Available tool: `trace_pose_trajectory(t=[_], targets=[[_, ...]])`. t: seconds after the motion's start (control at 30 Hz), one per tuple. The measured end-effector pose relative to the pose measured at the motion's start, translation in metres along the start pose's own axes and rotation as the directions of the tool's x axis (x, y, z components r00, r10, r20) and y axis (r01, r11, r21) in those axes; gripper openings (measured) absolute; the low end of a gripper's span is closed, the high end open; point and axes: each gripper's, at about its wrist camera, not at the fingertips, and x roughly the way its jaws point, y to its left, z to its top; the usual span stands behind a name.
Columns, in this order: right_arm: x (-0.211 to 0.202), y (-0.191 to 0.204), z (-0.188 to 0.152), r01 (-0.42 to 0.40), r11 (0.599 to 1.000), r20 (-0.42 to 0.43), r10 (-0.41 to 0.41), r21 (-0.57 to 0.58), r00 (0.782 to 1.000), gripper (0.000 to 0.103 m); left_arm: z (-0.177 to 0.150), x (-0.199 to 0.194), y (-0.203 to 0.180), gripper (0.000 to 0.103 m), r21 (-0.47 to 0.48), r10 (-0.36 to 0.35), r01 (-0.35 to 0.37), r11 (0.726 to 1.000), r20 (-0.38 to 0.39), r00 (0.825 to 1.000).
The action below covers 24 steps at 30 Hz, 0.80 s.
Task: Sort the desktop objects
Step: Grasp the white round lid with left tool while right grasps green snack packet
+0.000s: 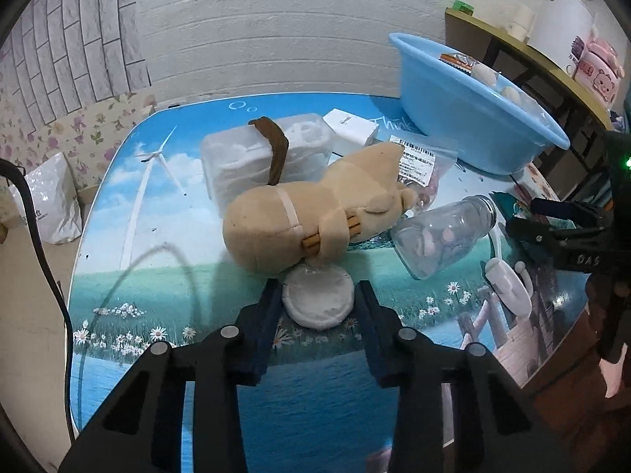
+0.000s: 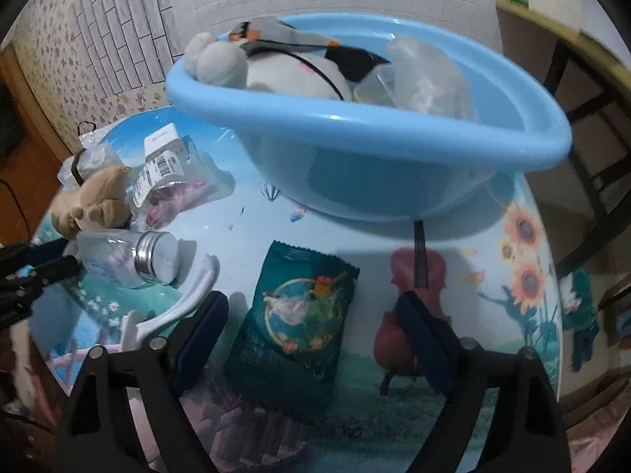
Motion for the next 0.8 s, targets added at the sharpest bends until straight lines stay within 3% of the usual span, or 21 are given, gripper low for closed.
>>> trace_pose_trajectory(t=[0.13, 0.2, 0.27, 0.4, 0.8], targets=[[0.000, 0.007, -0.001, 0.008, 0.999, 0.015, -0.007, -0.039, 1.000, 0.083, -0.001, 0.001, -0.004, 0.037, 0.001, 0.018, -0.018, 1.000, -0.005, 1.000], [-0.004, 0.008, -0.001, -0.006, 0.998, 0.027, 0.008, -0.063, 1.000, 0.056, -0.001, 0.001, -0.005, 0.037, 0.000, 0.024, -0.024, 1.000, -0.009, 1.000], [-0.007, 0.009, -0.001, -0.018, 0.997, 0.023, 0.020, -0.079, 1.000, 0.049, -0.002, 0.000, -0.006, 0.037, -0.001, 0.029, -0.029, 1.000, -0.012, 1.000], [-0.012, 0.003, -0.003, -0.030, 0.995, 0.011, 0.032, -0.092, 0.999, 0.046, -0.002, 0.001, -0.008, 0.037, -0.008, 0.041, -0.041, 0.999, -0.017, 0.999], [-0.016, -0.016, -0.009, -0.019, 0.998, -0.025, 0.018, -0.059, 1.000, 0.049, -0.003, 0.003, -0.017, 0.045, 0.041, 0.089, -0.088, 0.995, -0.014, 0.996]])
